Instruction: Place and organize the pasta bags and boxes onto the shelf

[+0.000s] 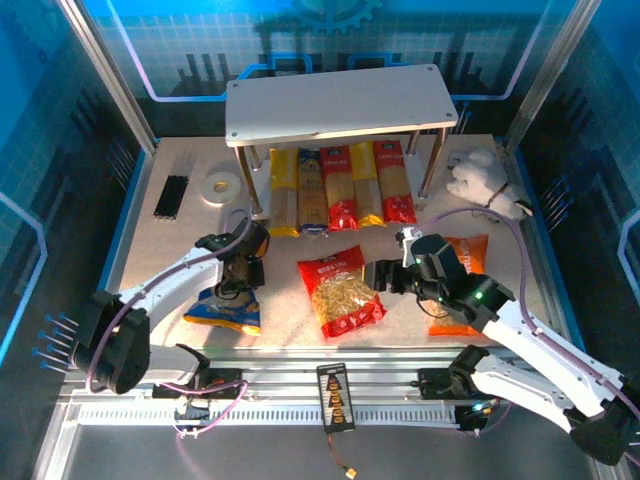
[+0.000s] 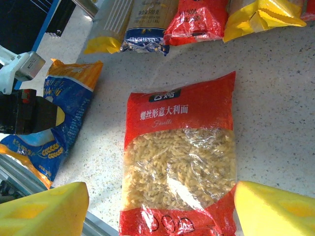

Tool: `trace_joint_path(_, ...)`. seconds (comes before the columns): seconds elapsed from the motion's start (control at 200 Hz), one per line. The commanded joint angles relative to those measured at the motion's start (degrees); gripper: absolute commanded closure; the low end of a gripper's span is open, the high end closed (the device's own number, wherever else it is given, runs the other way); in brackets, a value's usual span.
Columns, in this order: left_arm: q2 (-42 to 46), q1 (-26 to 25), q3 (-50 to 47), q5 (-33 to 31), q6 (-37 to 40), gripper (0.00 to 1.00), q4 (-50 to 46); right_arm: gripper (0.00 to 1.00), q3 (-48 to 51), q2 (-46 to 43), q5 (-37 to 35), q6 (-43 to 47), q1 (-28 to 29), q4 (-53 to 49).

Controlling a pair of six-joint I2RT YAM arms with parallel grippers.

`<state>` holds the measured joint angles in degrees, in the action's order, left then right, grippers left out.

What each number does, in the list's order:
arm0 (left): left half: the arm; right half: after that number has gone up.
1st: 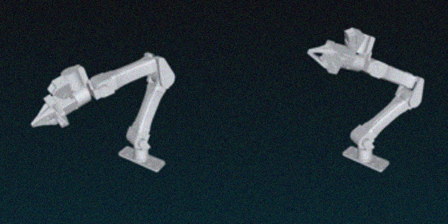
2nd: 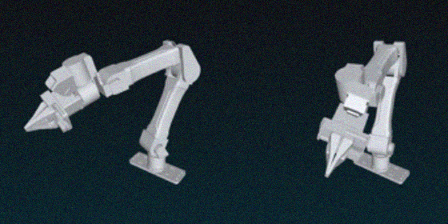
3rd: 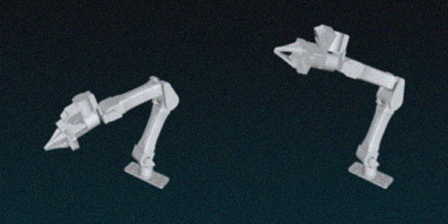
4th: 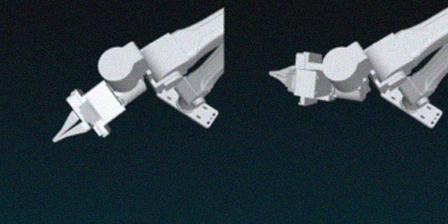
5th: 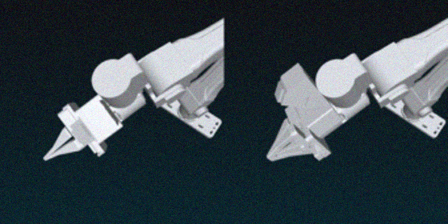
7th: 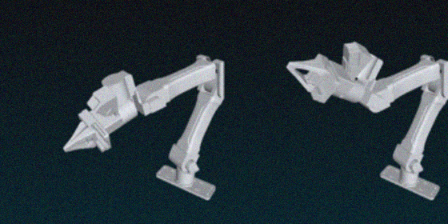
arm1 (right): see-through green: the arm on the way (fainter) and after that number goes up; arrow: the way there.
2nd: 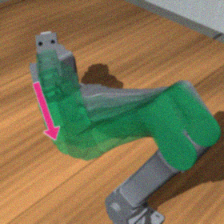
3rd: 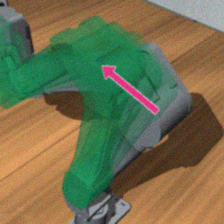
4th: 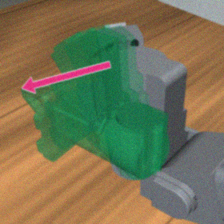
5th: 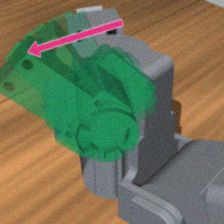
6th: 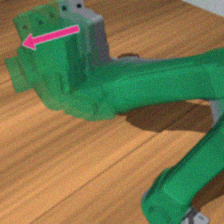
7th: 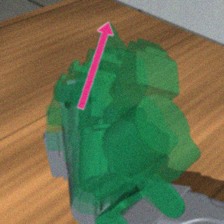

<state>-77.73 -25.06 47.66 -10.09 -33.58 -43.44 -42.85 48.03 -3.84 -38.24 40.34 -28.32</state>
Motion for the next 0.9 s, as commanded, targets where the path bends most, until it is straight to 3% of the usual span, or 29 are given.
trace_joint_path(0.0,-1.3,-1.5,3.0,1.7,-1.5,1.00,1.8,0.21,-1.9,0.0,0.5,1.1,-0.7,0.0)
trace_joint_path(0.73,-5.5,-7.5,8.7,3.2,-1.7,1.00,3.2,0.21,-1.8,-0.4,-2.1,1.5,-0.7,-2.0)
trace_joint_path(0.896,-6.9,-8.2,9.3,3.5,-1.5,1.00,3.3,0.21,-2.8,0.3,-5.3,2.4,-0.7,-4.6)
